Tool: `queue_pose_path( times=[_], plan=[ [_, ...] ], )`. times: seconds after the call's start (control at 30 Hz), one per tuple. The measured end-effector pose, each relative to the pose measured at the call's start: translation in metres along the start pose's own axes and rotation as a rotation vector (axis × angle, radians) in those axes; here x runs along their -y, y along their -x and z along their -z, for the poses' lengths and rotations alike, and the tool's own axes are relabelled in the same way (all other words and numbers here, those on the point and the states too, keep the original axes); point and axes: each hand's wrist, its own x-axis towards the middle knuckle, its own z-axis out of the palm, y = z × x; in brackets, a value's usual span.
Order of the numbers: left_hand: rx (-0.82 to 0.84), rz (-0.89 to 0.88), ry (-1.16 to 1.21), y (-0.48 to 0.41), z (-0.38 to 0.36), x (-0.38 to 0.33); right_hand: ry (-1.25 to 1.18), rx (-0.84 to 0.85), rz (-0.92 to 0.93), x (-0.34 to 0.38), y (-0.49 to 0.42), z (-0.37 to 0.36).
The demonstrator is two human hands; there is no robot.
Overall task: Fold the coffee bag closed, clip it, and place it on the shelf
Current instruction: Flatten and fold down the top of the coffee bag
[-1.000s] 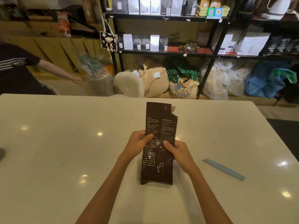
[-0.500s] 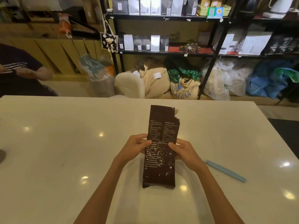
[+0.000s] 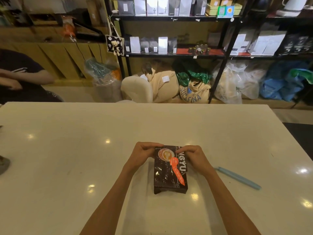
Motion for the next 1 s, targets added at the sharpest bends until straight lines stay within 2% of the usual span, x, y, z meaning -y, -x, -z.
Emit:
queue_pose_path(
  times=[0.23, 0.4, 0.47, 0.63, 0.73, 0.8, 0.87, 1.0],
  plan=[
    [-0.048, -0.091, -0.1, -0.004, -0.002, 0.009, 0.141, -0.016, 0.059, 0.0, -0.01, -0.003],
    [0.044, -0.141, -0.186, 0.003, 0.007, 0.007, 0.244, 0.174, 0.03, 0.02, -0.004, 0.012],
    [0.092, -0.154, -0.215, 0.006, 0.01, 0.002, 0.229, 0.188, 0.009, 0.027, 0.001, 0.015],
    [0.066, -0.175, -0.307, 0.013, 0.001, -0.017, 0.282, -0.022, 0.096, 0.033, 0.016, -0.015],
    [0.099, -0.082, -0.338, 0.013, 0.0, -0.031, 0.248, -0.124, 0.152, 0.034, 0.024, -0.025],
    [0.114, -0.051, -0.376, 0.012, -0.001, -0.042, 0.205, -0.125, 0.176, 0.037, 0.03, -0.025],
    [0.103, -0.095, -0.463, 0.014, -0.006, -0.052, 0.226, -0.138, 0.188, 0.042, 0.036, -0.026],
    [-0.055, -0.189, -0.548, 0.026, -0.023, -0.057, 0.388, -0.158, 0.159, 0.054, 0.043, -0.022]
  ],
)
